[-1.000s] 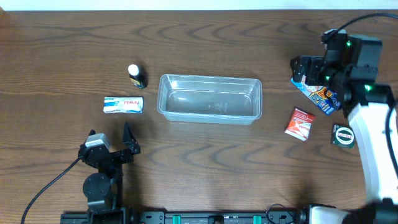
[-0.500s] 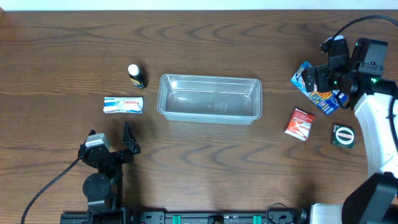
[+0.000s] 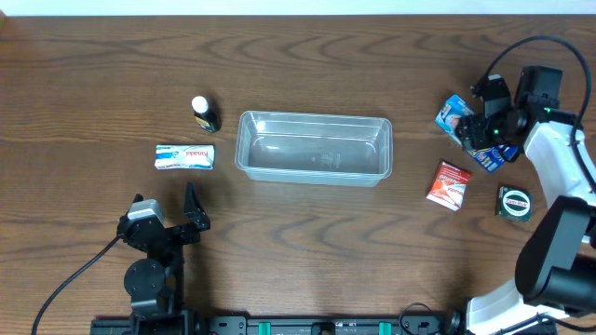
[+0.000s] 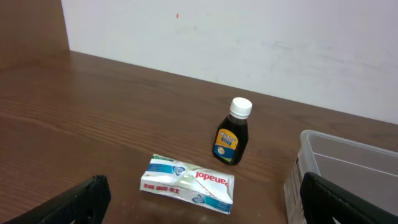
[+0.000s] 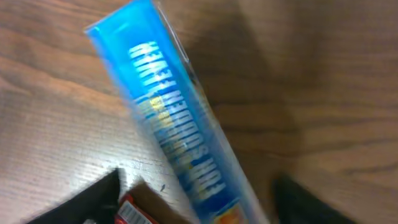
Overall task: Pack container
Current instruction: 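Reach right gripper to the blue Kool Fever box and grasp it, then lift the blue box and carry it over the clear container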
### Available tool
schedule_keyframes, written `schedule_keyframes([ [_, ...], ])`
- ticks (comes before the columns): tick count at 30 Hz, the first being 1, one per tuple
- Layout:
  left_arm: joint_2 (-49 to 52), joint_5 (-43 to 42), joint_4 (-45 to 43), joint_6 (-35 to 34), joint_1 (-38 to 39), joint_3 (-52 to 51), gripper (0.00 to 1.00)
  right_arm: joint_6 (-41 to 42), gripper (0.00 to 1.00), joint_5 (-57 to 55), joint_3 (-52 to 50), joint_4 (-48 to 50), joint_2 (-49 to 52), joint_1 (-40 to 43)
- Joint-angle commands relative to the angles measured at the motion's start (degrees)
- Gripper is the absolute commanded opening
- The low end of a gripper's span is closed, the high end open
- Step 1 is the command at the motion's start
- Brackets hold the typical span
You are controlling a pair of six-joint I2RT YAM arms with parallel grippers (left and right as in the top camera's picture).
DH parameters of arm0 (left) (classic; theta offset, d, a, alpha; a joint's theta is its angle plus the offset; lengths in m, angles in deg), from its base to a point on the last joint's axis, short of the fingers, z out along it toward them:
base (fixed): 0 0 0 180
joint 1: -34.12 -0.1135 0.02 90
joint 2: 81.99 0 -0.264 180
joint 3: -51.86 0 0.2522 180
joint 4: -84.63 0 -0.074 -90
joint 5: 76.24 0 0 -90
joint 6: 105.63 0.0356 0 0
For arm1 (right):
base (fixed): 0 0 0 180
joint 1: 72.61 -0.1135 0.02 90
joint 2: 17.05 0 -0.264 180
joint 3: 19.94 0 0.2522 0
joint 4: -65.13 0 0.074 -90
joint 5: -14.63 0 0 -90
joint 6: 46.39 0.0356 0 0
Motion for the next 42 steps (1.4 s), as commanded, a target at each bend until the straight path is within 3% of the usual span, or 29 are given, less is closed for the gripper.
schedule_keyframes([
  [1,-0.39,0.70,2.10,0.96,-0.24,-1.09,0.98,-0.04,0.39,0.15,0.98,-0.15,1.55,0.37],
  [3,-0.39,0.68,2.10,0.96,-0.24,-1.09,0.98,0.44,0.16,-0.02,0.98,-0.13,1.75,0.37],
  [8,-0.39,0.70,2.10,0.96,-0.24,-1.09,0.98,2.97,0.01,-0.02,1.36,0.52,0.37,0.37],
  [15,-0.39,0.68,2.10,0.96,-0.24,-1.09,0.98,4.55,0.01,3.78,4.85,-0.35,-8.02,-0.98],
  [20,-0.39,0.68,2.10,0.96,-0.24,-1.09,0.98,-3.30,0.01,5.20,6.05,-0.59,-17.59,-5.95],
  [26,-0.39,0.68,2.10,0.96,-0.24,-1.09,0.98,-14.82,0.01,7.26,6.03,-3.72,-25.31,-20.20],
  [32,-0.39,0.70,2.10,0.96,-0.24,-1.09,0.98,-29.42,0.01,3.65,6.01,-8.17,-23.50,-33.40],
  [42,-0.39,0.68,2.10,0.96,-0.24,-1.09,0.98,-34.38,0.01,-6.10,6.01,-9.01,-15.89,-42.62],
])
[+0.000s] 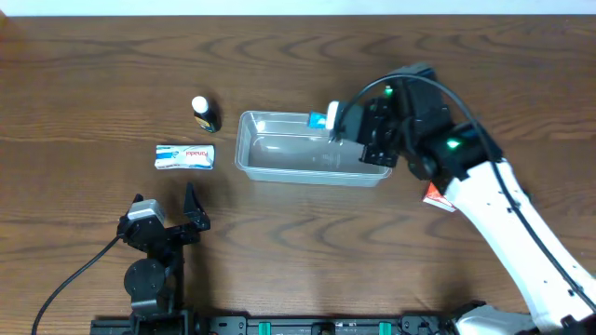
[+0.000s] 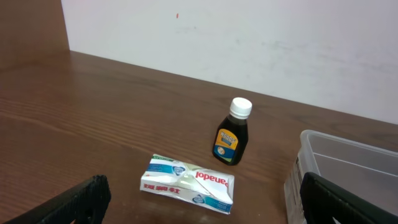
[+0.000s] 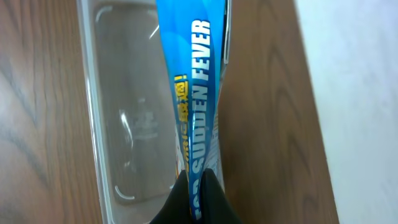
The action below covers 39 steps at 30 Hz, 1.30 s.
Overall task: Pack container
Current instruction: 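Lift the blue box and carry it over the clear container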
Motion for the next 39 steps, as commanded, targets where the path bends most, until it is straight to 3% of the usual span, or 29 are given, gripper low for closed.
schedule_keyframes([
  [1,-0.39,0.70,2.12,0.96,-0.24,-1.09,0.98,-4.70,0.01,-3.82,0.17,-0.04,2.43,-2.12],
  [39,-0.39,0.72,2.12,0.96,-0.24,-1.09,0.98,-5.86,0.01,-2.99,0.17,8.61,20.70,-3.32],
])
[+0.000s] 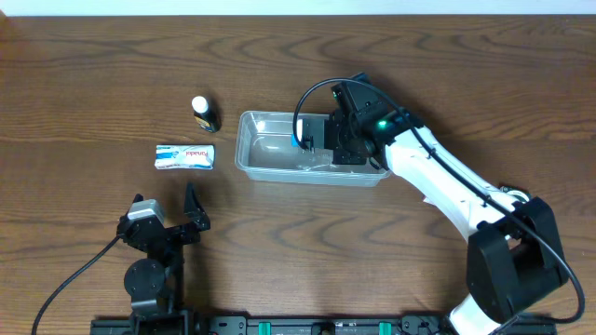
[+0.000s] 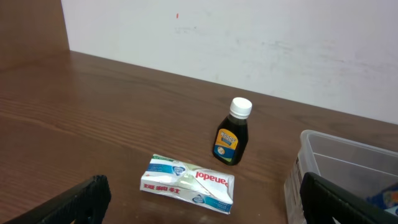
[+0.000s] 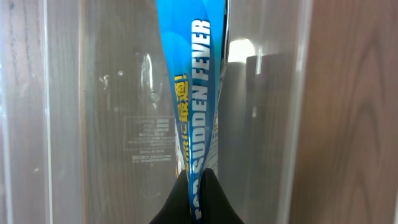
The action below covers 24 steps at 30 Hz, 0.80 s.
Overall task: Pack container
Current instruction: 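Lift the blue box and carry it over the clear container, then lower the blue box into the container's right side and release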
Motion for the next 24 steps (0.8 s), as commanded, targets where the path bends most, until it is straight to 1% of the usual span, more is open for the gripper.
schedule_keyframes([
  [1,-0.39,0.72,2.10,0.94,-0.24,-1.09,0.98,-0.50,0.01,0.44,0.20,0.24,1.81,-0.28],
  [7,-0.39,0.70,2.08,0.94,-0.24,-1.09,0.98,-0.50,0.01,0.44,0.15,-0.79,2.56,-0.11],
  [23,-0.39,0.72,2.10,0.94,-0.24,-1.09,0.98,-0.50,0.01,0.46,0.02,-3.54,2.62,3.45],
  [24,-0.39,0.70,2.10,0.94,-0.24,-1.09,0.98,-0.46,0.05,0.48,0.02,-3.52,2.62,3.45],
])
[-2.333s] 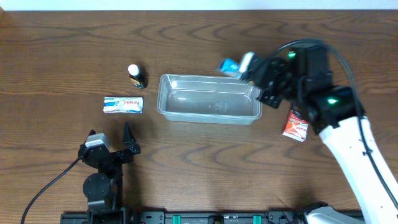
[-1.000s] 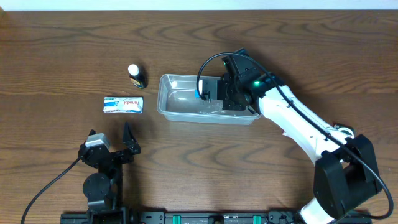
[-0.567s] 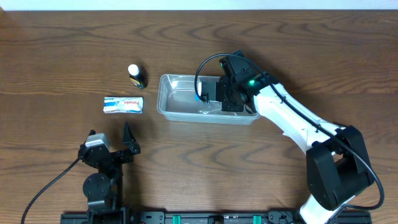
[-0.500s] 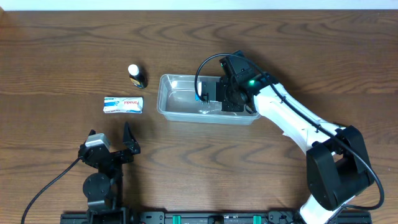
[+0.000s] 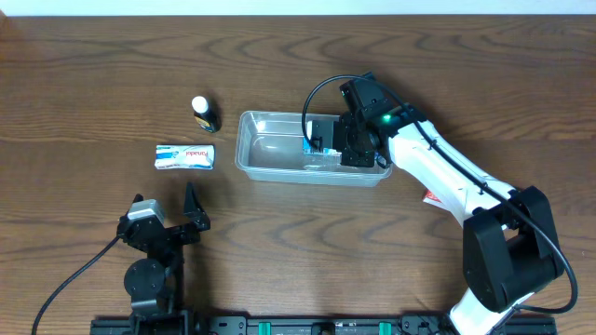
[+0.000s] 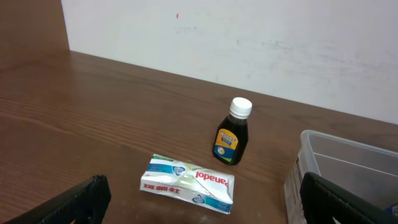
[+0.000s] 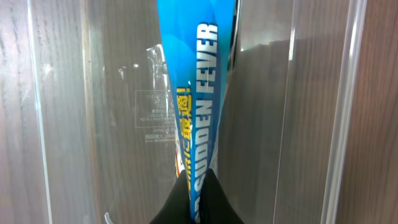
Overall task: Pack container
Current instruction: 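Lower the blue box into the container's right side and release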
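A clear plastic container (image 5: 270, 158) lies mid-table. My right gripper (image 7: 198, 193) is shut on a blue packet (image 7: 194, 99) printed "SUDDEN FEVER", held edge-on inside the container (image 7: 93, 124), over its right half (image 5: 315, 141). My left gripper (image 6: 199, 199) rests open near the front left, its dark fingers (image 6: 74, 199) at the frame's lower corners. Ahead of it lie a white Panadol box (image 6: 188, 182) and a small dark bottle (image 6: 233, 132) with a white cap. Both also show in the overhead view, the box (image 5: 184, 155) and the bottle (image 5: 202, 113) left of the container.
A red-and-white packet (image 5: 433, 197) peeks out beneath the right arm, right of the container. The container's corner (image 6: 348, 168) stands at the right of the left wrist view. A white wall rises behind the table's far edge.
My right gripper, still shut on the blue packet, has shifted a little to the right inside the container. The left arm, the Panadol box and the bottle have not moved.
First my right gripper was at the far right, open around the blue packet on the table. Then it held the packet over the container's far rim. After that the packet was inside the container, and now it is slightly farther right there.
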### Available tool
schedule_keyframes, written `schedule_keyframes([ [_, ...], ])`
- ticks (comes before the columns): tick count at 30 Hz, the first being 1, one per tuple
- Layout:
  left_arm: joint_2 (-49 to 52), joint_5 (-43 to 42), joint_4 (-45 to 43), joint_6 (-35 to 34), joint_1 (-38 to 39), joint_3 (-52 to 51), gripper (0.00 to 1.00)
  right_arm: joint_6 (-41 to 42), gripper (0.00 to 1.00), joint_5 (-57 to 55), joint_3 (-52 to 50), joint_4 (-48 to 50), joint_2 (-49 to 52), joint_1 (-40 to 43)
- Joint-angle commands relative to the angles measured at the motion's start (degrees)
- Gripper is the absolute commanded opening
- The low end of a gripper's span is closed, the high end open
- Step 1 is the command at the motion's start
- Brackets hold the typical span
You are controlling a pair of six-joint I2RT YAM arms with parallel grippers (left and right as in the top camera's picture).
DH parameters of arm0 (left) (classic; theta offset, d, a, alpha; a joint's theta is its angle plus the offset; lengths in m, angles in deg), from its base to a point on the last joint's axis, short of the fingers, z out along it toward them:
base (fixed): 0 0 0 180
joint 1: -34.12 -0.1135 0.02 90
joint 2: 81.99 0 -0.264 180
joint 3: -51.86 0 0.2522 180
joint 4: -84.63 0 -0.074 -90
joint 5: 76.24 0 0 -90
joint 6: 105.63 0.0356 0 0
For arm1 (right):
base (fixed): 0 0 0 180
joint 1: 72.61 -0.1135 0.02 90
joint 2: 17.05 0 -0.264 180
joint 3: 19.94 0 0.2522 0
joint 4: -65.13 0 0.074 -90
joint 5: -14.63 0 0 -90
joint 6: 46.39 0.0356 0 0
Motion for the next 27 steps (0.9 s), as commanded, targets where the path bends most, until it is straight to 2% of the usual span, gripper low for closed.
schedule_keyframes([
  [1,-0.39,0.72,2.10,0.96,-0.24,-1.09,0.98,-0.35,0.13,-0.37,0.02,-0.31,0.50,0.50],
  [2,-0.39,0.72,2.10,0.96,-0.24,-1.09,0.98,-0.31,0.22,-0.33,0.02,-0.31,0.50,0.44],
  [4,-0.39,0.70,2.10,0.96,-0.24,-1.09,0.98,0.31,0.31,-0.35,0.02,-0.31,0.50,0.37],
  [13,-0.39,0.72,2.10,0.96,-0.24,-1.09,0.98,4.00,0.43,-0.39,0.04,-0.33,0.37,-0.79],
  [20,-0.39,0.70,2.10,0.96,-0.24,-1.09,0.98,6.58,0.42,-0.83,0.07,-1.40,-0.55,-2.99],
  [24,-0.39,0.72,2.10,0.96,-0.24,-1.09,0.98,6.56,0.37,-0.83,0.07,-4.55,-2.43,-3.67],
  [27,-0.39,0.70,2.10,0.96,-0.24,-1.09,0.98,6.60,0.36,-0.83,0.07,-6.03,-4.39,-3.76],
])
